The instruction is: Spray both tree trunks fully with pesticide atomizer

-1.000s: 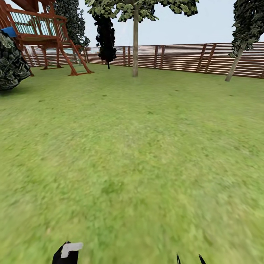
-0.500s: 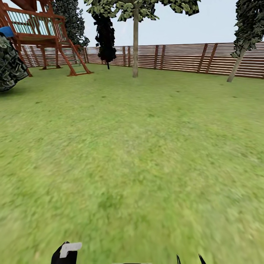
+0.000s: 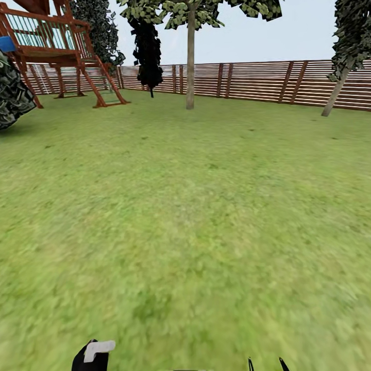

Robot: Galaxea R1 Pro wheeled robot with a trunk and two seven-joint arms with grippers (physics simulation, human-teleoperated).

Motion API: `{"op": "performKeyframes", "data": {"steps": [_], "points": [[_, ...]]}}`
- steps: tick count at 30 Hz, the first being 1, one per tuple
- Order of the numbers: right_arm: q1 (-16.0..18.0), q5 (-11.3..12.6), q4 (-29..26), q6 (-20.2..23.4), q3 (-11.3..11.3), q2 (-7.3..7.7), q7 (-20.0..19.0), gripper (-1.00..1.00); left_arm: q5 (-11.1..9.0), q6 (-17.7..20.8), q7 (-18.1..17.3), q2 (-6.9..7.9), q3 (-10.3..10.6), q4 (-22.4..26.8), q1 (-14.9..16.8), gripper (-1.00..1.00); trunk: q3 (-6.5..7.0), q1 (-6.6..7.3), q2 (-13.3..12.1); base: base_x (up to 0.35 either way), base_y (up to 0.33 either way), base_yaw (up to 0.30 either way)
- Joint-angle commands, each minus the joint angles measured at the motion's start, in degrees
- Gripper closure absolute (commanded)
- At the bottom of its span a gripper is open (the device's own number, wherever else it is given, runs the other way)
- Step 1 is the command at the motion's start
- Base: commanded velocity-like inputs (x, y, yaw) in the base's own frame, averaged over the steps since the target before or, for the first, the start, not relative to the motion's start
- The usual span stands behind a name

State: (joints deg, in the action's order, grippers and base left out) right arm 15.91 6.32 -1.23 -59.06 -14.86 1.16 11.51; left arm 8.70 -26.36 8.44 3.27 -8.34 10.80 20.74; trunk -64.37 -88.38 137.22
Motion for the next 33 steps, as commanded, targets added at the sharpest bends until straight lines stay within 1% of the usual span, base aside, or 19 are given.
{"op": "performKeyframes", "data": {"steps": [1, 33], "points": [[0.0, 0.0, 0.0, 0.0, 0.0, -0.01, 0.0, -1.0, 0.0, 0.0, 0.0, 0.04, 0.0, 0.0, 0.0, 1.0, 0.0, 0.0, 0.0, 0.341, 0.0, 0.0], [0.0, 0.0, 0.0, 0.0, 0.0, 0.0, 0.0, -1.0, 0.0, 0.0, 0.0, 0.07, 0.0, 0.0, -0.1, 1.0, 0.0, 0.0, 0.0, 0.341, 0.0, 0.0]]}}
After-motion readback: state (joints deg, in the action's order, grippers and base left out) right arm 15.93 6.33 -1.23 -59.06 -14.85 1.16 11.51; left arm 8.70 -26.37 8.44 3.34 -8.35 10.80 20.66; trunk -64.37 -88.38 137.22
